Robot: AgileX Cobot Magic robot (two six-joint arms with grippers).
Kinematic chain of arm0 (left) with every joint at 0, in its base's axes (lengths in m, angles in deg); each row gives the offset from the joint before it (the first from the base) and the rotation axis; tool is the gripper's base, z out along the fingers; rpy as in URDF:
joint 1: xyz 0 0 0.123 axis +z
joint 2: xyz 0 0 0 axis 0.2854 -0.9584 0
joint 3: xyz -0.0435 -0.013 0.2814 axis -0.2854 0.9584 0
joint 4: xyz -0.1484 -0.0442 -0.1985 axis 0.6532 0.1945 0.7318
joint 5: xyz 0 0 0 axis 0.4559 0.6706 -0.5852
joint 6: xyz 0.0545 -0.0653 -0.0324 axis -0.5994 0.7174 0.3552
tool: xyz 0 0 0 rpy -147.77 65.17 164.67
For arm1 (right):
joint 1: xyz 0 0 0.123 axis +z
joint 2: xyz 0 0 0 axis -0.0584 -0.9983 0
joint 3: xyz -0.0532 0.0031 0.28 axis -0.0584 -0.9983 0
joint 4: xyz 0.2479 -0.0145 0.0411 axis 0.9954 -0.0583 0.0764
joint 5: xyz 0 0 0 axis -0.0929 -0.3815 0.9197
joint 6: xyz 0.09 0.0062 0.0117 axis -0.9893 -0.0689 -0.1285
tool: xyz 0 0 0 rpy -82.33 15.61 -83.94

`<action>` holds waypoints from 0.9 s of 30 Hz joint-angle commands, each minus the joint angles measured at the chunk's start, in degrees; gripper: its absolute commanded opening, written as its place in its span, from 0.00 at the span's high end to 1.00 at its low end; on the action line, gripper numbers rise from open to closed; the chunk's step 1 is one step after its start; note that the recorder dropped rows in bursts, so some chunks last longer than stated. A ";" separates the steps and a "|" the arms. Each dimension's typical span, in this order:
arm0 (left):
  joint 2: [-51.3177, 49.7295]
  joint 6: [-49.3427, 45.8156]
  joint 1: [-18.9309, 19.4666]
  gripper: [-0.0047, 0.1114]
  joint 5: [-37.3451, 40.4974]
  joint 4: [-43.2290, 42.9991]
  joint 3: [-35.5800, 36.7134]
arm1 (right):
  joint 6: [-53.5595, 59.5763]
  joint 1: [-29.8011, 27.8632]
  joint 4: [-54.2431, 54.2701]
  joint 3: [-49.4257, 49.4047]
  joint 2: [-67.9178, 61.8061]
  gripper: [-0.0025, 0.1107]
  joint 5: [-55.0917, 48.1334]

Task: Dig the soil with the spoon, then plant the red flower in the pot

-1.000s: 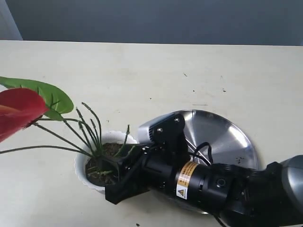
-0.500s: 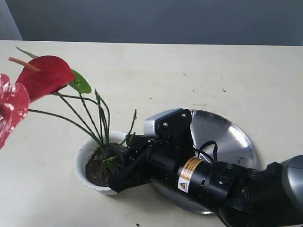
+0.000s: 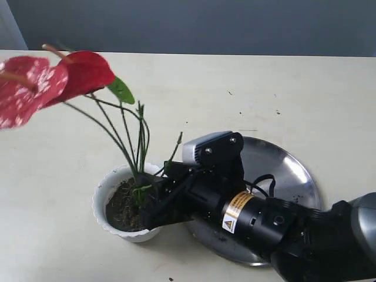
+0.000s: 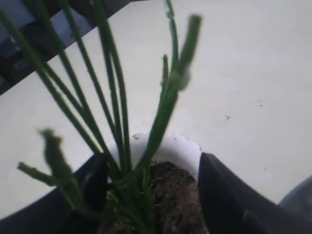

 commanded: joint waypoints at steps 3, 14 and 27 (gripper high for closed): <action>0.24 0.18 -0.09 0.96 -0.41 -0.19 0.11 | 2.31 -0.18 1.20 -0.76 -0.59 0.51 -7.06; 0.24 0.18 -0.09 0.96 -0.41 -0.19 0.11 | 0.41 -0.18 -3.35 -0.76 -0.59 0.37 -6.53; 0.24 0.18 -0.09 0.96 -0.41 -0.19 0.11 | 3.60 -0.18 -2.71 -0.76 3.66 0.37 -11.16</action>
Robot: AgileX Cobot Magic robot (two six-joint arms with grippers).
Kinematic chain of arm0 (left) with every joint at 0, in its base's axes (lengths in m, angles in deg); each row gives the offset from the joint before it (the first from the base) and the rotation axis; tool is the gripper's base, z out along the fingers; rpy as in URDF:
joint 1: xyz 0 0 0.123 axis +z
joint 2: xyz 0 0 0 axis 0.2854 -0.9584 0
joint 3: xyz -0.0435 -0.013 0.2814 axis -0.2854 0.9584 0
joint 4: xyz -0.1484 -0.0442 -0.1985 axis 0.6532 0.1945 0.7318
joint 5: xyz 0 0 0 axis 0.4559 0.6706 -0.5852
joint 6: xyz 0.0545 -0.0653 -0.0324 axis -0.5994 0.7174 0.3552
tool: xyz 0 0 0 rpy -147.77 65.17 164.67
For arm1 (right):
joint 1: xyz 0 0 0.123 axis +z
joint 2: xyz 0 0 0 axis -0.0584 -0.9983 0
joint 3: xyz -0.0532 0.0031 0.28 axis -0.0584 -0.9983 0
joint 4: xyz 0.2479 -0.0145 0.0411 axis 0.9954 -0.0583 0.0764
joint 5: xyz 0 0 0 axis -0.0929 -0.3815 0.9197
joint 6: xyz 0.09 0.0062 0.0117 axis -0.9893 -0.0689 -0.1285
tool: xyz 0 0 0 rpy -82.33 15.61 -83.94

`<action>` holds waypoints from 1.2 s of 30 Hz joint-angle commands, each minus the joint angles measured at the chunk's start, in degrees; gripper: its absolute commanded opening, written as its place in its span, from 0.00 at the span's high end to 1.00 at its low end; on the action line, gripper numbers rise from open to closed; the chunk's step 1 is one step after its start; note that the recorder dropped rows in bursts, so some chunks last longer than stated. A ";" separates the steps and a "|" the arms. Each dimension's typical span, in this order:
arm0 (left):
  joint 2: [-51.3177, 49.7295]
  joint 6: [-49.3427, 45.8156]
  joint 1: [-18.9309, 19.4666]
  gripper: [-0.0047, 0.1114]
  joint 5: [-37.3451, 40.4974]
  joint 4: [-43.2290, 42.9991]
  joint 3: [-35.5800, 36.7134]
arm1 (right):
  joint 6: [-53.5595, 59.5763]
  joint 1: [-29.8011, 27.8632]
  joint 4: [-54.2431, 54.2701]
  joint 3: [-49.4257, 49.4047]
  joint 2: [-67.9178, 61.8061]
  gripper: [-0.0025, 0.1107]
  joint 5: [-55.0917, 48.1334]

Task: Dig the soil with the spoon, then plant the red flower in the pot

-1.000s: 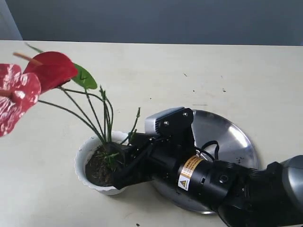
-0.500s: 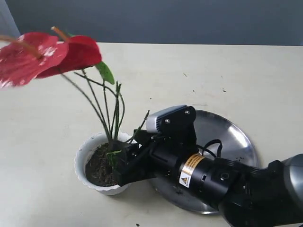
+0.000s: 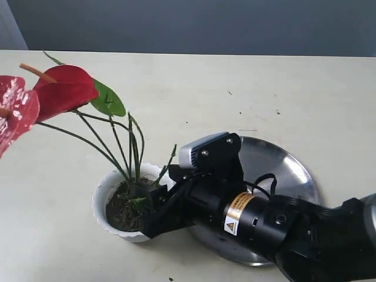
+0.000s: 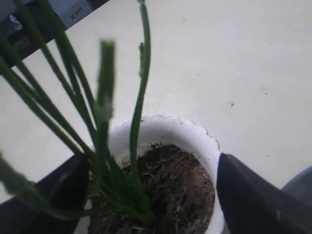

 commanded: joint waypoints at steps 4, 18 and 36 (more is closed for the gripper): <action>0.24 0.18 -0.09 0.96 -0.41 -0.19 0.11 | 3.01 -0.18 0.86 -0.70 1.44 0.37 -7.77; 0.24 0.18 -0.09 0.96 -0.41 -0.19 0.11 | 3.01 -0.18 2.81 4.64 1.44 0.37 -14.83; 0.24 0.18 -0.09 0.96 -0.41 -0.19 0.11 | 4.97 -0.18 2.67 7.24 1.44 0.37 -20.79</action>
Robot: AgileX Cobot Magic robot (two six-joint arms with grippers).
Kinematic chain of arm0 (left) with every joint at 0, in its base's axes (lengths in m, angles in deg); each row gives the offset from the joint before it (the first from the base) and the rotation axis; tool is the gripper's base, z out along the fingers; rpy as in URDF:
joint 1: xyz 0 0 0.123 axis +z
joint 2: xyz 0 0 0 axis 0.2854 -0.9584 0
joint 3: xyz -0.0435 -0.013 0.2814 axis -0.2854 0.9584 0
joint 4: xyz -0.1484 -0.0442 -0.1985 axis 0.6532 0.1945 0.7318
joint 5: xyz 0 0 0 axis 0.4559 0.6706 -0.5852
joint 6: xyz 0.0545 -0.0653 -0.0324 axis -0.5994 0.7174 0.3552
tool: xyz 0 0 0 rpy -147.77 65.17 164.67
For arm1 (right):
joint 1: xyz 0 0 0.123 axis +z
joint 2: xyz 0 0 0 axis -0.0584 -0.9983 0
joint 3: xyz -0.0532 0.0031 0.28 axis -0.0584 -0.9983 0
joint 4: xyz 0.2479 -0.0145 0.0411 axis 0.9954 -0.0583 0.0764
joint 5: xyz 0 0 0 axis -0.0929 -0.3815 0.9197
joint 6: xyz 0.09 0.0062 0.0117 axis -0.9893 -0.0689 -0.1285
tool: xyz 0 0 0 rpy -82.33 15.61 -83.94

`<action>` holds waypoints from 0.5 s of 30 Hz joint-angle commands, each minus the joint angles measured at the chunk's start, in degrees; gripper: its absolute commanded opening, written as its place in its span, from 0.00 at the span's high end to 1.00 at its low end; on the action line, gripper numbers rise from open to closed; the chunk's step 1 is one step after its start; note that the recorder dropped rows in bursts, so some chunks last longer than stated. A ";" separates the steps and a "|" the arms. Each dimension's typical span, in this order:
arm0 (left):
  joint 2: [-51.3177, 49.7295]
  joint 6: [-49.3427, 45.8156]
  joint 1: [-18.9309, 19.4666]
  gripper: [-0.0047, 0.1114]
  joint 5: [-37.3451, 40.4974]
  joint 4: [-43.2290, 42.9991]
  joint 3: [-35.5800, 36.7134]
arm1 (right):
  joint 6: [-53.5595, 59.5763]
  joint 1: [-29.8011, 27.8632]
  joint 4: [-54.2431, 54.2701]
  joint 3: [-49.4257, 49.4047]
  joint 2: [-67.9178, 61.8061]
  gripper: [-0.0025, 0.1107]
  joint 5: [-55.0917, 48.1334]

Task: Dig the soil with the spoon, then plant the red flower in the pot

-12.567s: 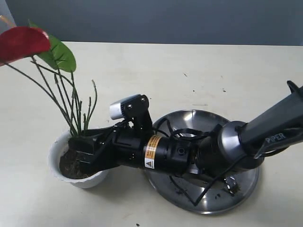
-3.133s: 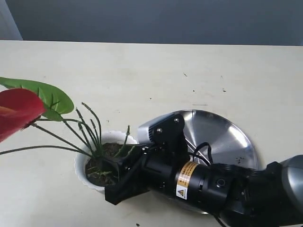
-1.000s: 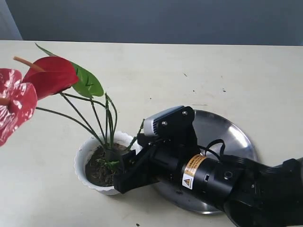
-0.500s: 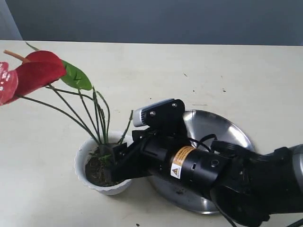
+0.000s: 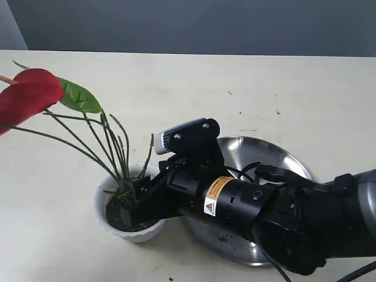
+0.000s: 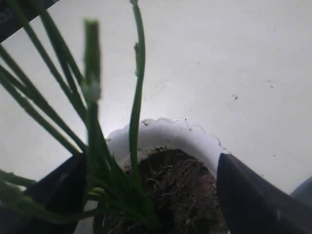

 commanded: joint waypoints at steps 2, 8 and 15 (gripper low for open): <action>0.24 0.18 -0.09 0.96 -0.41 -0.19 0.11 | 0.92 -0.18 -0.15 -0.39 0.27 0.37 -4.15; 0.24 0.18 -0.09 0.96 -0.41 -0.19 0.11 | 0.92 -0.29 -0.60 -0.39 4.36 0.37 -6.60; 0.24 0.18 -0.09 0.96 -0.41 -0.19 0.11 | 0.92 -0.29 -0.60 -0.39 8.50 0.37 -4.53</action>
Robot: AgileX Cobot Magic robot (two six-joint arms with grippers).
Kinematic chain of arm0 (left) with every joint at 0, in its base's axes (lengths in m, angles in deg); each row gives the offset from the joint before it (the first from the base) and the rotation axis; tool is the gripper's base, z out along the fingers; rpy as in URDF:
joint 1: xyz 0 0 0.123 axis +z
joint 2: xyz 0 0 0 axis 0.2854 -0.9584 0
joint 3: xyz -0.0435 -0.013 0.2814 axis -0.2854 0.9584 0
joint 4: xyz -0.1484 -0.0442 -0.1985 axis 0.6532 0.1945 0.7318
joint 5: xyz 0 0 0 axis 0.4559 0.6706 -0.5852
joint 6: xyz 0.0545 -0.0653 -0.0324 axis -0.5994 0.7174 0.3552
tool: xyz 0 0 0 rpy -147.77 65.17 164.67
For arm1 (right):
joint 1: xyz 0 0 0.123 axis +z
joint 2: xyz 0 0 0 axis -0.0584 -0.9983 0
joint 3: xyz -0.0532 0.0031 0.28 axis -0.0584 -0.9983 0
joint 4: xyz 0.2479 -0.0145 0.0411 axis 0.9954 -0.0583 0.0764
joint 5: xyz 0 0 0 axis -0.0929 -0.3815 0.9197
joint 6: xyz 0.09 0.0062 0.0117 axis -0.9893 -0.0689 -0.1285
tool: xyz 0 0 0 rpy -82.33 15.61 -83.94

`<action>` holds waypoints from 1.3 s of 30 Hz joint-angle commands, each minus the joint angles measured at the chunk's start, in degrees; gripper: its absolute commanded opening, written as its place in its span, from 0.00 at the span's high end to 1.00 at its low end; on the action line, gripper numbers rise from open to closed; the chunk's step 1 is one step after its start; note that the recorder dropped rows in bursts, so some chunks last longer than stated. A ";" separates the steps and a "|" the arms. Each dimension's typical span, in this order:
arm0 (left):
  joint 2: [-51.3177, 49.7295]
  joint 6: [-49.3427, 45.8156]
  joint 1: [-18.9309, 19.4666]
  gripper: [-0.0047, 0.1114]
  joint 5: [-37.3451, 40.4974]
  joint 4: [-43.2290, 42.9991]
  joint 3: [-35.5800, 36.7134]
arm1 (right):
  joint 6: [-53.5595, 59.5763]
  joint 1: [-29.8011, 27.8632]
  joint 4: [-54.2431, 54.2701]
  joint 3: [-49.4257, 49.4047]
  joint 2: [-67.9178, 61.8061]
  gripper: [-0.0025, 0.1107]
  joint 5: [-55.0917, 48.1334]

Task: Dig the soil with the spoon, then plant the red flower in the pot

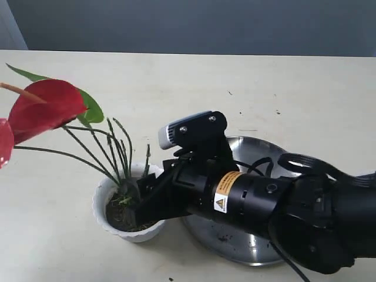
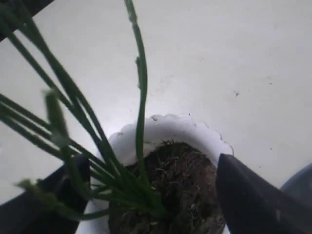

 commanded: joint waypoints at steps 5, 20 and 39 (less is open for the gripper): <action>0.24 0.18 -0.09 0.96 -0.41 -0.19 0.11 | 1.41 -0.29 0.05 -0.29 2.61 0.37 2.97; 0.24 0.18 -0.09 0.96 -0.41 -0.19 0.11 | 30.73 -0.29 24.83 -0.29 13.62 0.37 3.91; 0.24 0.18 -0.09 0.96 -0.41 -0.19 0.11 | 36.53 -0.29 23.02 6.81 11.03 0.37 -1.17</action>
